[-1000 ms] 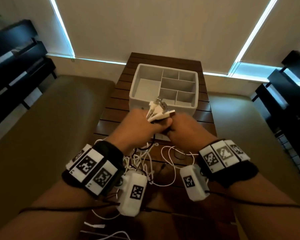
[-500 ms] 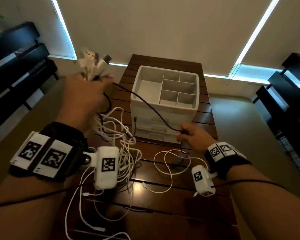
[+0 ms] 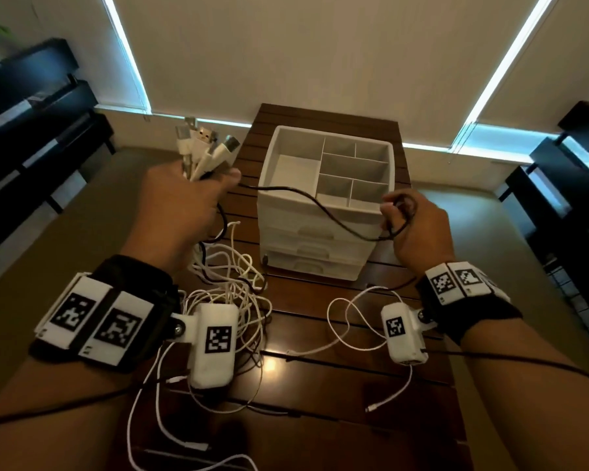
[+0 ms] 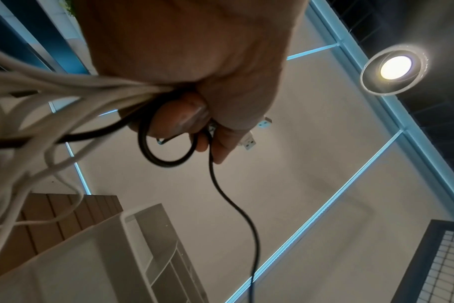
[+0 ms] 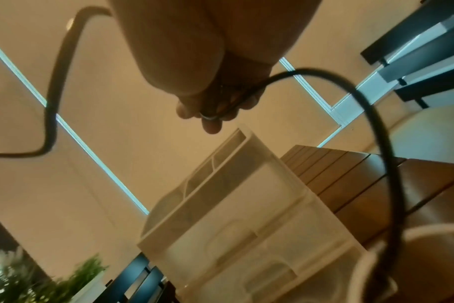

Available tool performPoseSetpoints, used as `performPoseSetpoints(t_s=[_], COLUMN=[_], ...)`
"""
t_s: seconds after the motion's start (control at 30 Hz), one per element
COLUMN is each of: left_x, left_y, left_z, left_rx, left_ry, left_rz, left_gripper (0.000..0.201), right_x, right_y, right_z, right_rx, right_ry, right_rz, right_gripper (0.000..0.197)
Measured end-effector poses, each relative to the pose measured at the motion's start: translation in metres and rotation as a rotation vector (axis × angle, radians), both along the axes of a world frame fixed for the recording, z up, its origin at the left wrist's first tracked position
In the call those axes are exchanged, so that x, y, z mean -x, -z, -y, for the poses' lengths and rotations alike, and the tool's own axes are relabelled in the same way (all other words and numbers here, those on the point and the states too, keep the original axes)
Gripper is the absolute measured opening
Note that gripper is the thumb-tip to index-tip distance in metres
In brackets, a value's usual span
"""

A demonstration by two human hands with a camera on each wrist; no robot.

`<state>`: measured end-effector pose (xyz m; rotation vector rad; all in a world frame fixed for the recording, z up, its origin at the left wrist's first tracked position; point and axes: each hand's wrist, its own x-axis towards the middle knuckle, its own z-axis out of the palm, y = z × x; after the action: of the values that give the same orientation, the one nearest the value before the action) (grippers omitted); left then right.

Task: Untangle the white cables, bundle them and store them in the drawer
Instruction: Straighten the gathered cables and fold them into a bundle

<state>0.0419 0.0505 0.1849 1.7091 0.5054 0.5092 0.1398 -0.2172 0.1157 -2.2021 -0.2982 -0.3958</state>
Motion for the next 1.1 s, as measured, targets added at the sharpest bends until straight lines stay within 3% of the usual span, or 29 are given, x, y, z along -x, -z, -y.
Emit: performPoseSetpoints(t_s=[0.03, 0.1, 0.17, 0.27, 0.43, 0.57, 0.67, 0.77, 0.9, 1.1], left_x=[0.000, -0.001, 0.000, 0.002, 0.003, 0.002, 0.001, 0.003, 0.003, 0.001], left_y=[0.001, 0.004, 0.005, 0.006, 0.008, 0.009, 0.009, 0.012, 0.022, 0.032], left_z=[0.002, 0.005, 0.008, 0.013, 0.020, 0.020, 0.030, 0.050, 0.071, 0.070], left_rx=[-0.007, -0.022, -0.043, -0.067, -0.113, -0.159, -0.180, -0.165, -0.283, -0.228], left_ry=[0.009, 0.034, 0.064, 0.100, 0.153, 0.142, 0.181, 0.338, 0.628, 0.533], left_rz=[-0.020, -0.056, -0.062, -0.060, -0.068, -0.080, -0.083, -0.135, -0.248, -0.164], left_gripper=[0.012, 0.012, 0.013, 0.016, 0.013, 0.014, 0.010, 0.031, 0.041, 0.027], right_x=[0.000, 0.003, 0.004, 0.004, 0.005, 0.007, 0.013, 0.022, 0.028, 0.030], right_y=[-0.003, -0.004, -0.001, 0.000, 0.001, 0.000, -0.002, -0.009, -0.031, -0.040], right_z=[0.000, 0.002, 0.004, 0.007, 0.002, -0.001, -0.014, -0.038, -0.064, -0.066], right_rx=[-0.022, 0.121, 0.259, 0.239, 0.580, 0.487, 0.637, 0.728, 0.583, 0.448], right_ry=[-0.006, -0.073, -0.150, -0.125, -0.241, -0.183, -0.226, -0.229, -0.256, -0.354], right_rz=[0.037, 0.085, 0.012, -0.071, -0.470, -0.463, -0.412, -0.213, -0.175, -0.234], right_gripper=[0.008, 0.003, 0.003, 0.005, 0.012, 0.009, 0.013, 0.017, 0.008, 0.014])
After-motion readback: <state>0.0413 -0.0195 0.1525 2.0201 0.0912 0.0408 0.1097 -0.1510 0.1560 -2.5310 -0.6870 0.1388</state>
